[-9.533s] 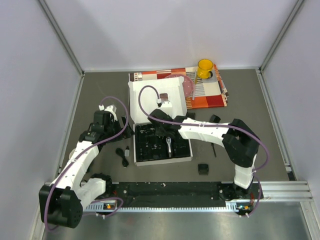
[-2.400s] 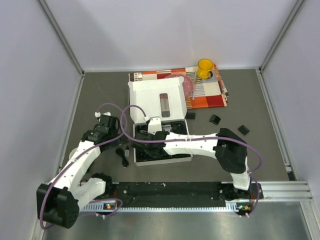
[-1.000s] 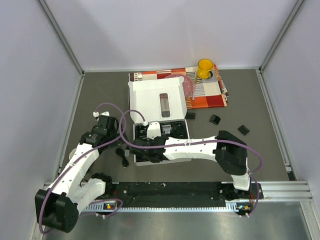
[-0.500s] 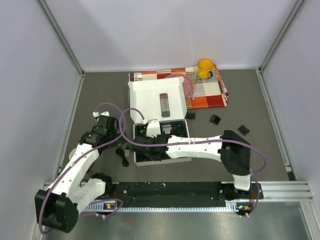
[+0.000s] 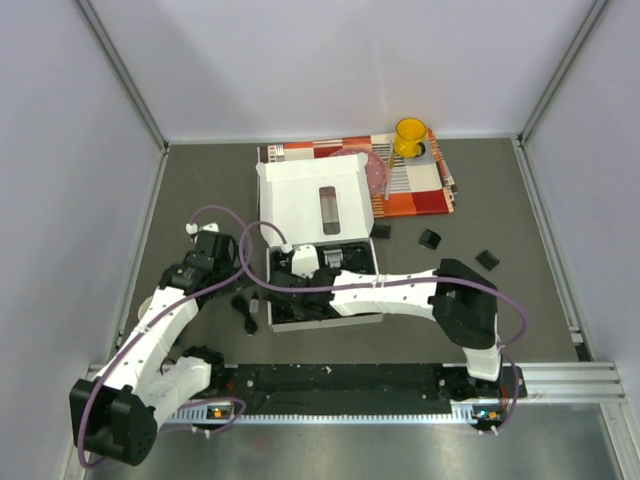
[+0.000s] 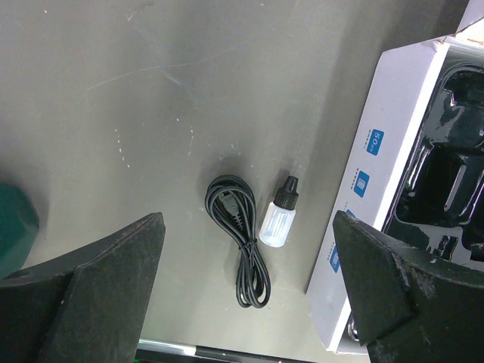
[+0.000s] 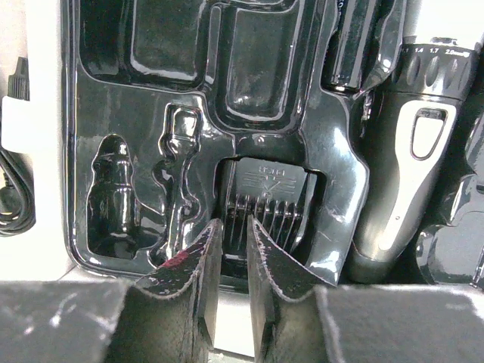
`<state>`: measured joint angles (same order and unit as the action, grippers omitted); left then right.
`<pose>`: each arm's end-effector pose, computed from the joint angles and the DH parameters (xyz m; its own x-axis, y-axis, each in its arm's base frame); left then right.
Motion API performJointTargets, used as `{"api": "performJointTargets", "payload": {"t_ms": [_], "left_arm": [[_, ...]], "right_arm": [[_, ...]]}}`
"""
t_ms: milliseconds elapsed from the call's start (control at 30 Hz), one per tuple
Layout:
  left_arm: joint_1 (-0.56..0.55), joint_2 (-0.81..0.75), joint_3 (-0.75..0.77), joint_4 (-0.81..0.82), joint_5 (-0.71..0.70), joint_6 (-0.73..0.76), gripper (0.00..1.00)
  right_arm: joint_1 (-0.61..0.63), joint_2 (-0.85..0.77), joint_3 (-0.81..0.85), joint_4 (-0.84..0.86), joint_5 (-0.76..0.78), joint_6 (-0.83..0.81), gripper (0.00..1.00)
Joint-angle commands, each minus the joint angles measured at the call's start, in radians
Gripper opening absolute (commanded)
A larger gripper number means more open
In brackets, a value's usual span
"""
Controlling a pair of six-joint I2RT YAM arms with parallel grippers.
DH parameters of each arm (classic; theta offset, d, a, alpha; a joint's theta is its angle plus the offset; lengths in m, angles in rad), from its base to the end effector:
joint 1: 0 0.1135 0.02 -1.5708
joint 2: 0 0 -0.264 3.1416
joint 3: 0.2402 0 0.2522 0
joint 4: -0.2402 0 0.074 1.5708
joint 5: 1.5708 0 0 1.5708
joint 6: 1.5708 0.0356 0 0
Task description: Sort the hair-cutting tools
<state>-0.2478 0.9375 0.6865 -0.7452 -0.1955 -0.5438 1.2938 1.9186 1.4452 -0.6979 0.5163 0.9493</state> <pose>0.1715 -0.0363 0.2322 -0.7679 -0.3292 -0.5495 -0.3027 0.9425 -0.1417 0.1252 0.3763 0.2067 -0.7841 -0.1724 -0.5962 -0.2516 0.9665 0.0514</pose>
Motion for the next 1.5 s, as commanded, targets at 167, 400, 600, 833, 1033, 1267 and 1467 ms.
{"api": "performJointTargets", "payload": {"t_ms": [167,400,600,833,1033,1267,1467], "left_arm": [[-0.004,-0.009,0.033,0.007,-0.013,0.012,0.98],[-0.004,-0.011,0.033,0.007,-0.01,0.012,0.98],[-0.002,-0.023,0.025,0.026,0.031,0.018,0.99],[-0.004,-0.045,0.005,0.095,0.227,0.062,0.97],[-0.004,-0.077,-0.004,0.124,0.321,0.085,0.96],[-0.004,-0.115,-0.015,0.121,0.214,0.055,0.96],[-0.005,-0.095,-0.005,0.095,0.148,0.044,0.96]], "right_arm": [[-0.007,0.002,-0.006,0.029,-0.015,-0.009,0.2],[-0.014,-0.078,0.064,-0.024,0.027,-0.035,0.3],[-0.039,-0.156,0.057,-0.104,0.047,-0.02,0.44],[-0.079,-0.297,-0.062,-0.115,0.044,-0.044,0.47],[-0.087,-0.225,-0.052,0.041,-0.079,-0.268,0.26],[-0.096,-0.147,-0.083,0.195,-0.235,-0.368,0.0],[-0.103,-0.083,-0.117,0.265,-0.26,-0.359,0.0]]}}
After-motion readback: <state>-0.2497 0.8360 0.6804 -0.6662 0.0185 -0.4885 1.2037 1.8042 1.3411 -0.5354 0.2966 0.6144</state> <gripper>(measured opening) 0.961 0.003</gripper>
